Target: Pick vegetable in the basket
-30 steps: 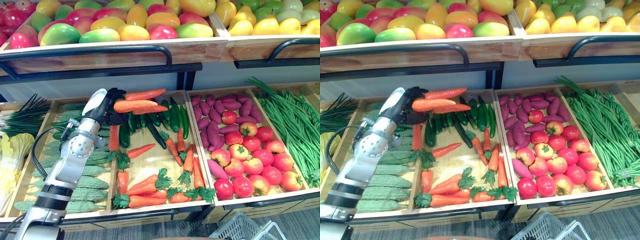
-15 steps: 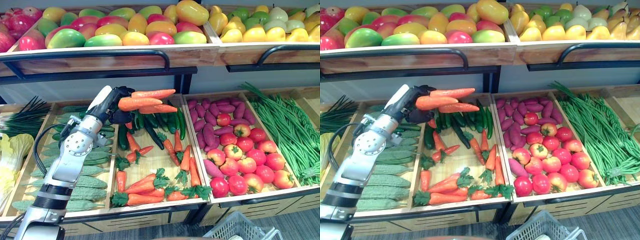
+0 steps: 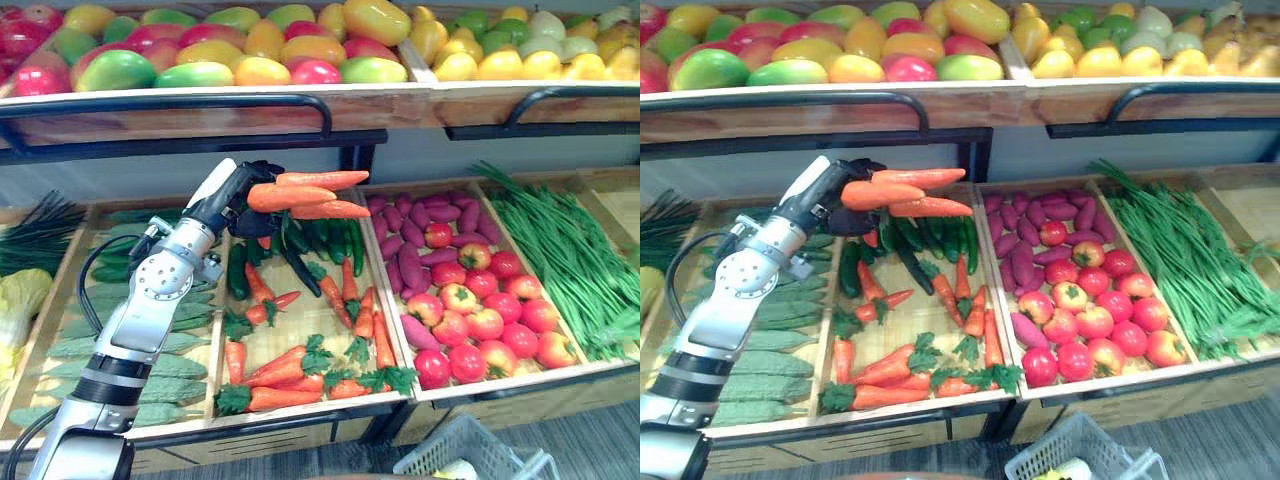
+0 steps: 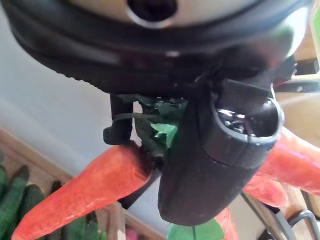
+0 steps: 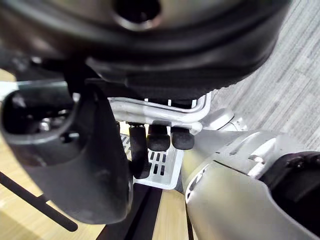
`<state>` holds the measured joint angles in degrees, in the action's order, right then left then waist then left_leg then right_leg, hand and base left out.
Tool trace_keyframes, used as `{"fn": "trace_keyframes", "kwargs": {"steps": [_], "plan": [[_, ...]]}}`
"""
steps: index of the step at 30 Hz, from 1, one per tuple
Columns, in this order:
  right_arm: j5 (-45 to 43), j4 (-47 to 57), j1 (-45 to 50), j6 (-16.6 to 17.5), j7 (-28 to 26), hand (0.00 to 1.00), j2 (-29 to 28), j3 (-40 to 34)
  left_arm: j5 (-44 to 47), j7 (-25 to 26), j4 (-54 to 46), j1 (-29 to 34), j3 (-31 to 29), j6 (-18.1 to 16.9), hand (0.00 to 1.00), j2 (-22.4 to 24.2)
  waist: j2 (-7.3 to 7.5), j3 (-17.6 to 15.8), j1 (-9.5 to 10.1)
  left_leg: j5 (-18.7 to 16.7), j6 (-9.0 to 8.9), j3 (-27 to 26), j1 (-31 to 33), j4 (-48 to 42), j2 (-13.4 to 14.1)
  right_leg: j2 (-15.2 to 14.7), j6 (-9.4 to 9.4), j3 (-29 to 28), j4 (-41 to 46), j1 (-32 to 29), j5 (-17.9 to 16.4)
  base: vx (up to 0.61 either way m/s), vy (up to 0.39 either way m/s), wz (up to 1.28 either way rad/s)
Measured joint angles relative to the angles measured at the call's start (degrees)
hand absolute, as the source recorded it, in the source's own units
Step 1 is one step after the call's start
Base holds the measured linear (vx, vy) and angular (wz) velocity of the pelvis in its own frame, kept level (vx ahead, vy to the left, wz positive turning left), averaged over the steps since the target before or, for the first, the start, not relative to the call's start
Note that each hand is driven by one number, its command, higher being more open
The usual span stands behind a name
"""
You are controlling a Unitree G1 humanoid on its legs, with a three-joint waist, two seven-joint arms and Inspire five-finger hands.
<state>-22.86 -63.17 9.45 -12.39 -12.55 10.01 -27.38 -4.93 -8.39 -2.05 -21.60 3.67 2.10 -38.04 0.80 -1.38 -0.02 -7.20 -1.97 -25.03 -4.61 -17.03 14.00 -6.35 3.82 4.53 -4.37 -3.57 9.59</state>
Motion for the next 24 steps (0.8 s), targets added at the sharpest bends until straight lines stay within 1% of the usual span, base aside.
{"fn": "trace_keyframes", "kwargs": {"steps": [1,2,3,4,5,6,7,8,11,14,15,16,17,18,19,20,21,22,23,24], "plan": [[0.0,-0.19,-1.29,-0.09,0.02,0.0,1.21,1.25,0.04,0.61,0.01,0.57,-0.18,-0.08,0.0,-0.26,0.11,-1.24,0.8,-3.63,0.6,8.7,2.07,-5.69,-1.02,0.26,-0.29,-3.94,0.57,-0.41,-0.24,-0.09,-0.005,-1.41],[0.05,-0.44,-1.96,-0.18,-0.02,0.0,2.09,1.58,0.11,0.78,0.0,0.92,-0.19,-0.25,0.0,-0.35,-0.48,-1.83,1.36,-6.24,-1.23,13.68,2.15,-6.2,-2.73,0.48,-0.33,-6.13,0.86,-0.64,-0.21,-0.1,0.12,-1.51],[0.11,-0.61,-2.59,-0.21,-0.02,0.0,3.43,1.63,0.11,0.84,0.01,1.61,-0.19,-0.74,0.0,-0.36,-2.04,-1.91,1.72,-7.71,-2.2,18.76,2.64,-5.45,-4.81,1.71,-0.42,-8.64,1.17,-1.28,-0.02,-0.07,0.179,-1.44],[0.11,-0.5,-2.74,-0.06,-0.04,0.0,4.66,1.53,0.07,0.89,0.0,2.51,-0.19,-2.19,0.0,-0.37,-4.1,-1.73,1.67,-9.44,-1.53,20.28,2.39,-3.44,-4.91,3.6,0.21,-10.9,1.11,-1.93,0.5,-0.04,0.188,-1.38],[0.11,-0.23,-2.69,-0.12,0.07,0.0,4.81,1.33,-0.05,0.92,-0.3,3.16,-0.15,-3.28,0.0,-0.29,-4.38,-1.57,1.39,-10.03,-2.3,19.37,0.74,0.23,-5.44,4.05,1.08,-12.83,0.57,-2.74,1.11,0.0,0.123,-0.92],[0.1,0.06,-2.61,-0.27,-0.12,0.0,4.67,1.17,-0.11,0.92,-0.61,3.15,-0.09,-3.42,0.0,-0.29,-4.33,-1.6,0.96,-10.07,-2.38,18.58,0.32,1.88,-5.97,3.71,1.37,-13.31,0.54,-3.45,1.43,0.0,0.103,-0.63],[0.1,0.09,-2.51,-0.44,-0.27,0.0,3.69,-0.3,-0.18,0.96,-0.86,3.17,0.01,-3.56,0.0,-0.28,-2.86,-2.56,0.54,-9.62,-2.74,16.97,-0.57,3.68,-7.27,2.88,1.87,-14.88,0.57,-4.33,2.64,-0.03,0.126,-0.52],[0.14,0.09,-1.65,-0.67,-0.51,0.0,2.56,-1.44,-0.36,0.96,-0.79,3.43,0.7,-3.09,0.0,-0.29,-2.16,-3.13,0.33,-9.62,-2.73,15.89,-1.1,3.85,-7.86,2.53,2.52,-16.08,0.49,-4.42,3.17,-0.03,0.133,-0.5],[0.05,2.92,1.79,-0.46,-0.69,0.0,-0.66,-4.64,-0.34,0.93,-0.78,3.56,3.6,-2.62,0.0,-0.42,-1.42,-3.31,-0.43,-9.93,-2.38,13.81,-2.76,4.59,-8.76,2.16,2.6,-17.64,0.78,-4.39,3.27,0.02,0.116,-0.35],[-0.32,5.4,3.57,0.08,-0.57,0.0,-2.73,-5.39,-0.28,0.67,-1.58,3.46,5.6,-2.6,0.0,-0.39,-1.38,-3.33,-0.92,-11.06,-2.18,11.68,-4.04,4.11,-8.94,2.29,2.38,-17.88,1.22,-4.41,3.47,0.01,0.081,-0.4],[-0.23,7.12,4.19,0.19,-0.55,0.0,-3.58,-5.37,-0.28,0.46,-2.78,3.47,6.3,-2.51,0.0,-0.37,-1.21,-3.44,-0.82,-11.84,-2.02,9.77,-4.73,3.38,-8.32,2.37,1.73,-16.66,1.51,-4.48,3.84,-0.01,0.063,-0.51],[-0.11,7.36,4.19,0.14,-0.56,0.0,-3.68,-5.38,-0.28,0.37,-3.06,3.51,6.33,-2.51,0.0,-0.37,-1.19,-3.45,-0.71,-11.91,-1.92,9.37,-4.91,3.29,-8.2,2.33,1.12,-15.65,1.61,-4.66,3.66,-0.02,0.046,-0.65],[0.22,8.03,3.9,0.14,-0.56,0.0,-3.91,-5.55,-0.29,0.22,-4.55,3.59,6.23,-2.51,0.0,-0.2,-1.16,-3.47,-0.23,-11.97,-1.91,7.1,-5.08,3.3,-7.75,1.38,-4.58,-7.9,4.0,-6.19,2.39,-0.03,0.078,-0.85],[0.25,8.87,3.02,0.28,-0.55,0.0,-3.77,-7.1,-0.31,-0.03,-6.11,3.83,5.73,-2.61,0.0,-0.09,-1.49,-3.53,0.53,-11.87,-1.75,4.04,-5.63,4.01,-7.18,-0.98,-9.43,3.96,11.23,-9.79,-2.4,-0.03,0.078,-0.91],[0.27,8.72,2.66,0.27,-0.54,0.0,-3.68,-7.38,-0.32,-0.2,-6.37,4.08,5.25,-2.69,0.0,-0.09,-1.81,-3.72,0.92,-11.87,-1.74,3.27,-5.92,4.2,-7.08,-1.46,-8.94,5.22,13.35,-10.69,-3.19,0.05,0.133,-0.96],[0.25,8.31,2.09,0.26,-0.49,0.0,-3.49,-7.44,-0.35,-0.53,-6.61,5.23,3.49,-2.85,0.0,0.21,-1.42,-3.52,1.0,-11.86,-1.75,1.55,-7.34,5.04,-6.93,-2.67,-7.42,8.22,21.63,-12.62,-5.35,0.1,0.071,-0.52],[0.23,8.11,2.08,0.23,-0.52,0.0,-3.51,-7.35,-0.55,-0.62,-6.59,5.63,2.87,-2.83,0.0,0.25,-0.95,-3.22,0.77,-11.85,-1.78,1.23,-7.87,5.31,-6.91,-2.98,-6.16,9.44,24.49,-12.42,-7.18,0.14,0.065,-0.59],[0.18,6.51,1.7,0.48,-0.53,0.0,-3.14,-7.21,-0.98,-0.76,-6.65,6.55,1.07,-3.05,0.0,0.36,-0.49,-2.87,0.91,-11.72,-2.17,0.59,-8.51,5.83,-6.83,-3.07,-3.63,11.35,25.19,-12.05,-9.58,0.17,-0.04,-0.26],[0.02,4.84,0.97,1.37,-0.12,0.0,-2.47,-6.99,-1.97,-0.81,-6.63,7.24,-0.6,-2.86,0.0,0.55,-0.54,-2.55,0.64,-11.19,-3.05,0.53,-8.07,6.02,-6.39,-1.89,-2.57,11.99,23.0,-11.78,-8.46,0.17,-0.051,-0.22],[-0.07,4.25,0.8,1.67,0.11,0.0,-1.93,-6.54,-2.41,-0.83,-6.62,7.53,-1.06,-2.77,0.0,0.55,-1.23,-2.57,0.7,-10.73,-3.36,0.48,-7.72,6.18,-5.82,-0.81,-2.38,12.21,20.79,-11.11,-7.35,0.19,-0.083,-0.21]]}}
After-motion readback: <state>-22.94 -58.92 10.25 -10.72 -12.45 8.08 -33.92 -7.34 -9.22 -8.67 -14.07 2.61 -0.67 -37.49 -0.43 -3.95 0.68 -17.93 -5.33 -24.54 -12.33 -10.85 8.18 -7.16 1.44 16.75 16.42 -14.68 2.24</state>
